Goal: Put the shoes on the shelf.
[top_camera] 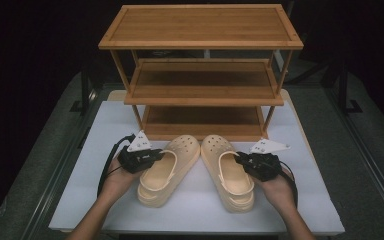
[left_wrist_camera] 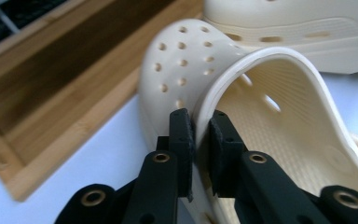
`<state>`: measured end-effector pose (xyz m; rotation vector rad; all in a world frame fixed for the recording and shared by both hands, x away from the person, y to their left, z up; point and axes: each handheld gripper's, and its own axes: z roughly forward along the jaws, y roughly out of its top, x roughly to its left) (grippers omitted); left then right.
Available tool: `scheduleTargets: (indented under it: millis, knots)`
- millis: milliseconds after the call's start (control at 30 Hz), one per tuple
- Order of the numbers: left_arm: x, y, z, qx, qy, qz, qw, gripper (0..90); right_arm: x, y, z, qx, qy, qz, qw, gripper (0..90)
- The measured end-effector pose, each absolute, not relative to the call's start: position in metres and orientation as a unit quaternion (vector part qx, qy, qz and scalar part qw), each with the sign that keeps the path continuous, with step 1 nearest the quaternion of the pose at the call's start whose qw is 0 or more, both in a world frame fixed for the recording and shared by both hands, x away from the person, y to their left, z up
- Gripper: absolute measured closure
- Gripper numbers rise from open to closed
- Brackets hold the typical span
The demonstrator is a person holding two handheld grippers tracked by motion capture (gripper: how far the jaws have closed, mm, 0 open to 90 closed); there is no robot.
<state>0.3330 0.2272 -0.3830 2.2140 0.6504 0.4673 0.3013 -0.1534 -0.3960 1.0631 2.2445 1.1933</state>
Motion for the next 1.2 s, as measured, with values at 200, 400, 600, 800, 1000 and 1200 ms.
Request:
scheduleTargets:
  millis: [200, 400, 600, 800, 1000, 1200]
  knots:
    - [0.335, 0.233, -0.379, 0.862, 0.268, 0.179, 0.391, 83.6, 0.302, -0.160, -0.393, 0.381, 0.795, 0.425, 0.204, 83.7]
    - [0.337, 0.234, -0.373, 0.861, 0.270, 0.179, 0.392, 83.6, 0.303, -0.167, -0.386, 0.383, 0.789, 0.431, 0.212, 84.0]
    - [0.348, 0.225, -0.364, 0.860, 0.277, 0.187, 0.387, 83.7, 0.312, -0.170, -0.379, 0.382, 0.788, 0.428, 0.222, 83.9]
    - [0.361, 0.220, -0.355, 0.853, 0.284, 0.196, 0.392, 83.7, 0.325, -0.172, -0.374, 0.385, 0.785, 0.424, 0.235, 83.9]
    - [0.380, 0.214, -0.352, 0.845, 0.293, 0.214, 0.392, 83.7, 0.349, -0.173, -0.374, 0.397, 0.780, 0.417, 0.244, 83.8]
    - [0.400, 0.207, -0.359, 0.834, 0.312, 0.233, 0.391, 83.7, 0.367, -0.171, -0.376, 0.406, 0.776, 0.410, 0.256, 83.8]
